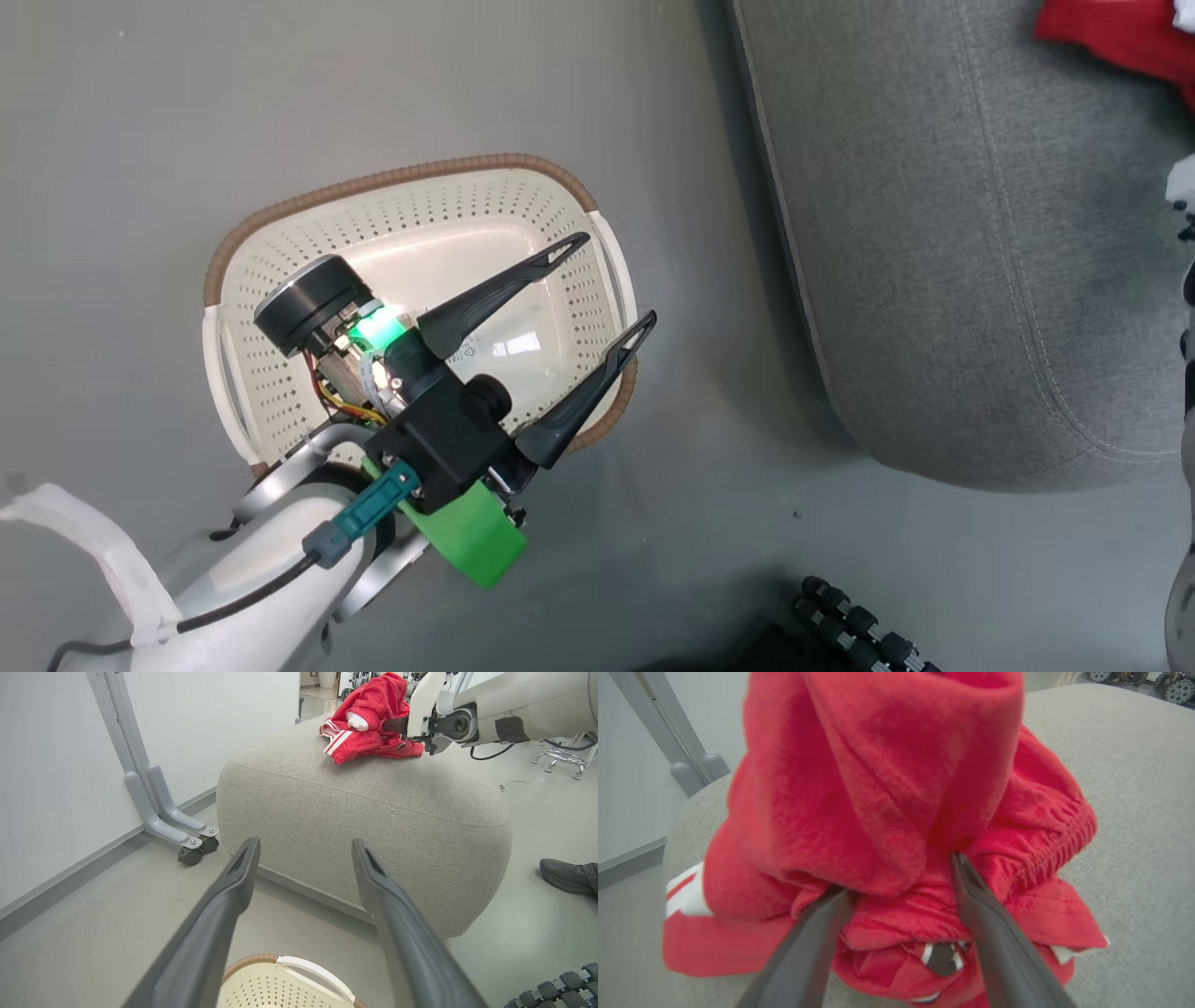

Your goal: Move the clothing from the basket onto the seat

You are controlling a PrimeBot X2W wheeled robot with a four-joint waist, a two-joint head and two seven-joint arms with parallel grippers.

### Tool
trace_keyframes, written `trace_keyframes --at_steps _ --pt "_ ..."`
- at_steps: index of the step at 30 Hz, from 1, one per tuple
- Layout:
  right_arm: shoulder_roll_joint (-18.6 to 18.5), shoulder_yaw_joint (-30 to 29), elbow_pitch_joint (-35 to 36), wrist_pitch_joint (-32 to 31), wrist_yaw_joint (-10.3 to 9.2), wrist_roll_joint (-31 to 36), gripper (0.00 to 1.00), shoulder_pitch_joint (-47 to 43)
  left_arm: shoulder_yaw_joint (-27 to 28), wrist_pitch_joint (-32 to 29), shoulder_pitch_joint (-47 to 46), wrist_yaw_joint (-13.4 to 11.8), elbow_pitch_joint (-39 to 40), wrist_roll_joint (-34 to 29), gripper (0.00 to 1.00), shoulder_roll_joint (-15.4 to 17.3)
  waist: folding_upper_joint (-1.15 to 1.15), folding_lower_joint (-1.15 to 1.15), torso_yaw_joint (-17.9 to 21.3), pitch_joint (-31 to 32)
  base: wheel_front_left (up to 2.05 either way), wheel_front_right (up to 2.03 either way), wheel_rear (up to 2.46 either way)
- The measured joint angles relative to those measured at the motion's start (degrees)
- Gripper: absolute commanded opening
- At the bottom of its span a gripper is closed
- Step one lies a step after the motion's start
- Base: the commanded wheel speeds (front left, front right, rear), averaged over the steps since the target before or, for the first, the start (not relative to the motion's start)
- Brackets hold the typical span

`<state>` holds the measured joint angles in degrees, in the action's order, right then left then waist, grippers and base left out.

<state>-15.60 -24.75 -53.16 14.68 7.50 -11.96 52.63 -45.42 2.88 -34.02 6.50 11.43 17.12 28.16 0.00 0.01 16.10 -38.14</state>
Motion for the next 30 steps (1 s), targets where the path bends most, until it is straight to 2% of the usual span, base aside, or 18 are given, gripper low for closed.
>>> trace_keyframes --at_steps 7,19,25,30 --pt "1.0 -0.3 6.7 0.4 0.00 0.0 1.00 -7.4 -0.1 1.9 2.8 -1.8 -2.4 1.5 1.00 -0.9 0.00 0.00 0.7 4.6 0.00 0.00 0.00" --pt "7.2 2.9 24.5 0.4 0.00 0.6 1.00 -23.9 1.8 5.9 8.8 -6.5 -6.4 5.1 1.00 -3.0 0.00 -0.01 0.7 14.9 0.00 0.00 0.00" --pt "9.2 6.9 31.6 0.4 0.00 0.8 1.00 -30.0 4.1 9.0 11.2 -8.8 -9.1 7.5 1.00 -3.9 0.00 -0.01 -0.9 19.3 0.00 0.00 0.00" --pt "10.6 11.2 37.3 -0.7 0.00 1.1 1.00 -33.7 7.1 11.1 13.2 -10.1 -11.5 8.7 1.00 -4.1 0.00 -0.01 -4.0 21.7 0.00 0.00 0.00"
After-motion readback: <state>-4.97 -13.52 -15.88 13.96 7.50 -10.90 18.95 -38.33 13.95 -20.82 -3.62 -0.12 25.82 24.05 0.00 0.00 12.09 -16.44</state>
